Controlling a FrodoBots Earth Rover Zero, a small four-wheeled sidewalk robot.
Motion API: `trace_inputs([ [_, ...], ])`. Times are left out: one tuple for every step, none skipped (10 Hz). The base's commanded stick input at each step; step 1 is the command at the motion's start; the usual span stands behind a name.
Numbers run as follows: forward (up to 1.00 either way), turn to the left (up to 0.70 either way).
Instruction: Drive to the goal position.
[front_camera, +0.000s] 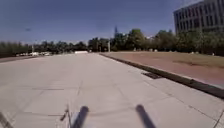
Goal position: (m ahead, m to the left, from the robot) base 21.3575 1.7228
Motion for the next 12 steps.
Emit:
trace_inputs([
  [0.7, 0.0],
  [0.7, 0.0],
  [0.7, 0.0],
  [0.7, 0.0],
  [0.7, 0.0],
  [0.7, 0.0],
  [0.7, 0.0],
  [0.7, 0.0],
  [0.7, 0.0],
  [0.7, 0.0],
  [0.7, 0.0],
  [0.7, 0.0],
])
